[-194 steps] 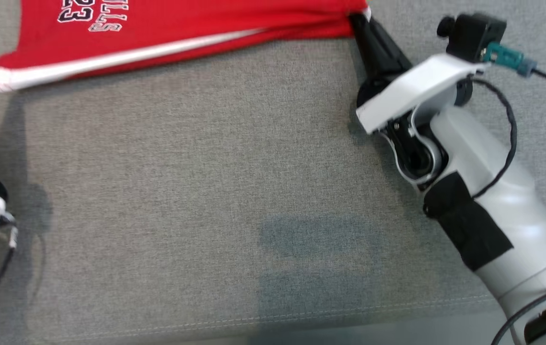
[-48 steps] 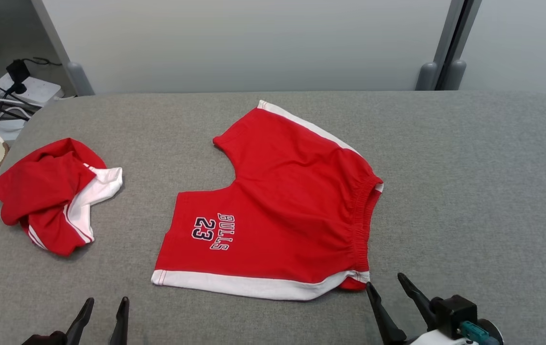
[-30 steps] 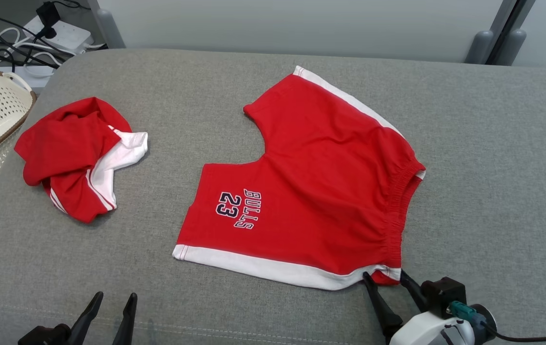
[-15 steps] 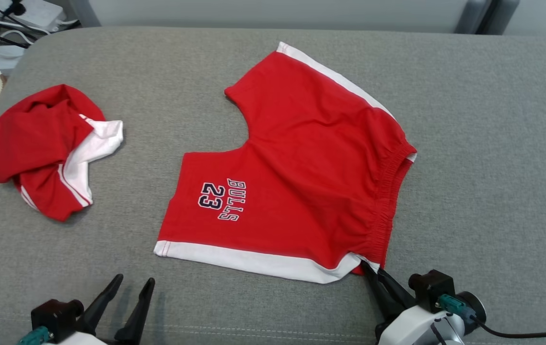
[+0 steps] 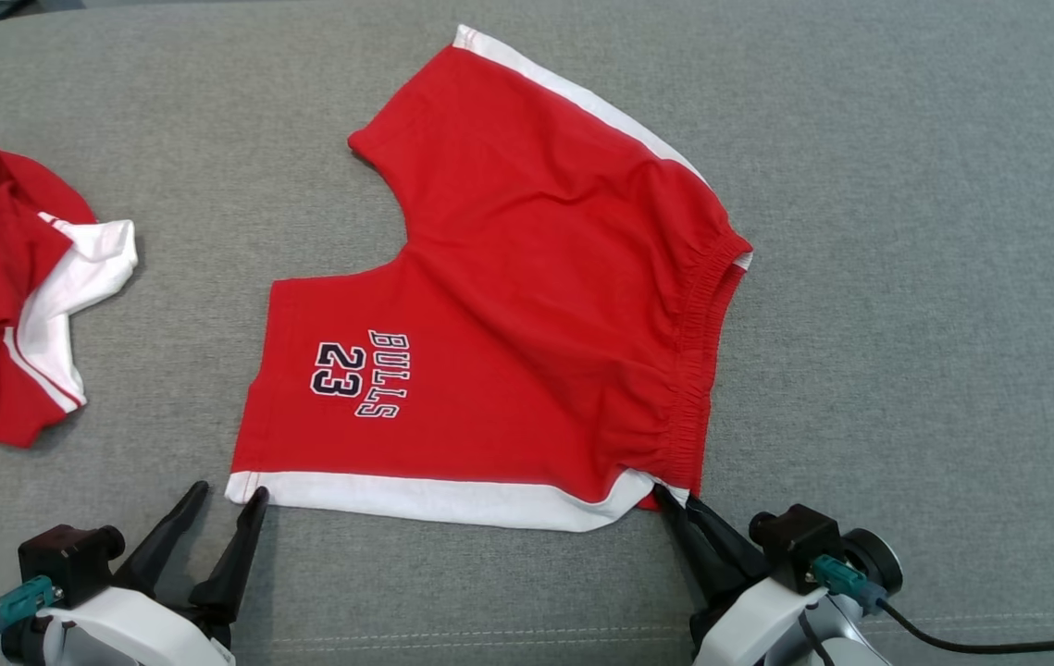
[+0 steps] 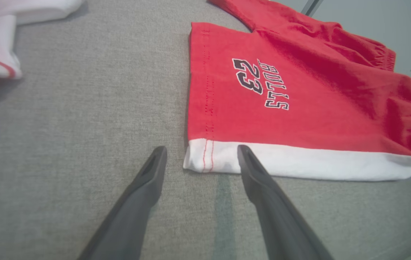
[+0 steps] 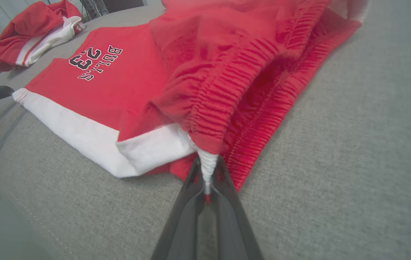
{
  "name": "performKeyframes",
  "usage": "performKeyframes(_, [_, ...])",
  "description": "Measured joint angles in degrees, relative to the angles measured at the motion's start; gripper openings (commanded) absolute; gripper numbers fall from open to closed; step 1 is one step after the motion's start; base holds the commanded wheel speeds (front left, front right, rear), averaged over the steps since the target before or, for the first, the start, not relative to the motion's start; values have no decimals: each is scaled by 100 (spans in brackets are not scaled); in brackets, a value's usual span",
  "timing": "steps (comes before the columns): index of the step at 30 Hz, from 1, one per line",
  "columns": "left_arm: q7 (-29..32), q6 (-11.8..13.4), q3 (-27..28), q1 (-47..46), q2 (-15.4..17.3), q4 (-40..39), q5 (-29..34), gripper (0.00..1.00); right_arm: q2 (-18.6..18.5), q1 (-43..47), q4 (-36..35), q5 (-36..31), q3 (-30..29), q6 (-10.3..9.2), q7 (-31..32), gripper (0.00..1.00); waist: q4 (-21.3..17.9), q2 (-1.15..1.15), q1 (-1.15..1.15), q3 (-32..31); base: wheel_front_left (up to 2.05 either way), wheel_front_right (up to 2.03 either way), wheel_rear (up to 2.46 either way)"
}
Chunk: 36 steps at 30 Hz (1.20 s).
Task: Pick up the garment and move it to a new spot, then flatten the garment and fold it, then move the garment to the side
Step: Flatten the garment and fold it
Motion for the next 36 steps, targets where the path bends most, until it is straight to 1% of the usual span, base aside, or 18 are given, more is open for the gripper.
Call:
performKeyframes(3, [0,0,-27,-41,80,-1,-3,100,-1,-19,-59,1,92,0,-7,0,-87,0,0,71,0,0,0])
performKeyframes(4, [0,0,-70,-52,110,-1,-14,95,-1,-34,-78,1,116,0,-7,0,-115,0,0,91,0,0,0])
performKeyframes(5, [0,0,-88,-53,115,-2,-44,84,-3,-47,-98,1,144,0,-7,0,-143,0,1,109,0,0,0])
performKeyframes(6, [0,0,-94,-53,114,-1,-52,50,-4,-58,-118,1,165,0,-7,0,-164,0,0,128,0,0,0])
performKeyframes(7, [0,0,-109,-54,115,-2,-52,28,-5,-65,-144,2,185,0,-7,0,-182,0,0,145,0,0,0])
performKeyframes(8, [0,0,-137,-54,118,-7,-56,0,-8,-66,-168,10,202,0,-7,0,-198,0,0,159,0,0,0])
performKeyframes(14, [0,0,-136,-55,107,-78,-88,0,-10,-67,-186,18,231,0,-7,0,-231,0,0,142,0,0,0])
performKeyframes(18, [0,0,-112,-15,40,63,-82,0,-10,-53,-1,64,190,0,-7,0,-205,0,0,-87,0,0,0])
performKeyframes(23, [0,0,-143,210,-144,399,57,0,-12,66,263,163,131,0,-7,0,-131,0,0,-444,0,0,0])
performKeyframes(36, [0,0,-245,644,-601,1072,213,0,-10,419,765,480,372,0,-5,0,175,0,0,-1373,0,0,0])
